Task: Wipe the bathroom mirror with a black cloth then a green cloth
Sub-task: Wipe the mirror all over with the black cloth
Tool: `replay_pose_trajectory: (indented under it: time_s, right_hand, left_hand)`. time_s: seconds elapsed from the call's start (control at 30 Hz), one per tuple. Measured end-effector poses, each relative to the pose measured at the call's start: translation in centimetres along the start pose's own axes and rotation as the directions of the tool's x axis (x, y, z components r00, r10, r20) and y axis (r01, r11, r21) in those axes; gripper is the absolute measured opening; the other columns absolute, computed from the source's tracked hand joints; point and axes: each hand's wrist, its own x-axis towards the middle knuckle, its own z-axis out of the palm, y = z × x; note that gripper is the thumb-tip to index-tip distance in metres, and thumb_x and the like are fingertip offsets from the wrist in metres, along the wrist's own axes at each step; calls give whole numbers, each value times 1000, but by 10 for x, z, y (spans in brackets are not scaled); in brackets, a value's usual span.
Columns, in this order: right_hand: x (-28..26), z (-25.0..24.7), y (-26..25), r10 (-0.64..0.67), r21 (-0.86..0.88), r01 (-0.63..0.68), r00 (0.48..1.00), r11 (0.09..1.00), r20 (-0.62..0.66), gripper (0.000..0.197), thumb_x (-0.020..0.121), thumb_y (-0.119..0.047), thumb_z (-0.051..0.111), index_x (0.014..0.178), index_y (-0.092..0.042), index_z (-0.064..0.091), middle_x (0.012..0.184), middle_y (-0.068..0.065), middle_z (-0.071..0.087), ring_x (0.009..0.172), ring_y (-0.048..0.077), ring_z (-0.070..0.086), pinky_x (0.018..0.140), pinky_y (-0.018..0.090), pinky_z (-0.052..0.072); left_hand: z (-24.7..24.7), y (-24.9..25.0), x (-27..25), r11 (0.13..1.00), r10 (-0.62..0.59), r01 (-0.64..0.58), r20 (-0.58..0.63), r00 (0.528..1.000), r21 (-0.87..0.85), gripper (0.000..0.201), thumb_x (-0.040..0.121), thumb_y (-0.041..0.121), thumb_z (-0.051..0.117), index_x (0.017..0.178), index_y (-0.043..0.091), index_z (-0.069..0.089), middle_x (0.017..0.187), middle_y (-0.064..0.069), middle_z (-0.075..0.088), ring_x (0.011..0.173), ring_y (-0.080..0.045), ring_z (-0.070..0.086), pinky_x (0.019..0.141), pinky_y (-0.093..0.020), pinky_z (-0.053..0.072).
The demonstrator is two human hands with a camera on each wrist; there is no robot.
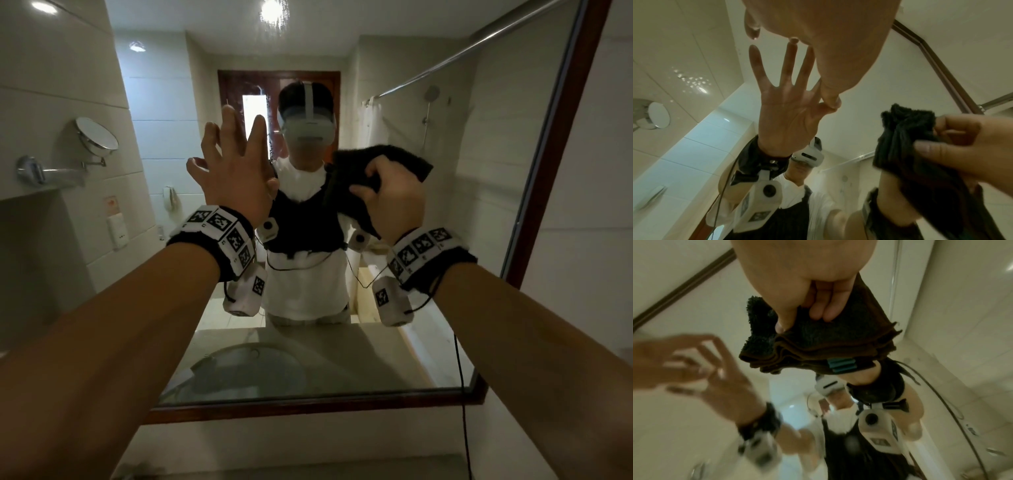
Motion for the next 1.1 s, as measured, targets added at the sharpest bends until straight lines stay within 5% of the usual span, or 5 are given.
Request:
replay_pose_trajectory:
  time_s: [0.17,0.4,0.53,0.77,1.1]
  right_hand:
    - [-71,27,0,-134,-69,154,961,986,240,23,82,-34,70,93,-16,60,85,3,64,74,25,61,67,36,49]
    - [-111,34,19,-266,-84,309,904,947,334,22,76,-25,78,85,-12,64,76,6,64,60,28,60,53,25,35]
    - [-68,16,16,-73,-86,94,972,992,224,25,86,-41,55,95,-18,60,86,-1,62,72,19,59,57,31,46]
    - [-32,-1,14,88,-84,-79,991,993,105,20,89,-36,66,93,-21,53,84,-12,51,73,9,47,54,21,26]
    - [-120,37,6,-137,-78,166,948,983,287,26,74,-26,79,86,-13,61,74,5,63,62,28,61,54,25,32]
  left_hand:
    - [1,1,-1,1000,-16,16,5,1000,4,100,83,36,72,156,37,4,166,-7,-6,151,-38,1,110,-72,19]
    - [-1,7,-11,1000,-17,16,50,999,23,99,84,33,74,155,40,5,165,-8,-10,151,-38,-1,110,-74,17]
    - [9,3,-24,1000,11,-12,39,999,21,98,84,26,73,155,40,7,165,-9,-7,151,-37,0,109,-74,18]
    - [12,2,-25,1000,15,-15,33,999,1,99,84,23,72,156,40,6,165,-10,-8,151,-37,-1,109,-73,18]
    - [13,5,-27,1000,-3,4,29,1000,-22,104,79,15,73,155,39,6,165,-9,-10,151,-38,-3,110,-73,18]
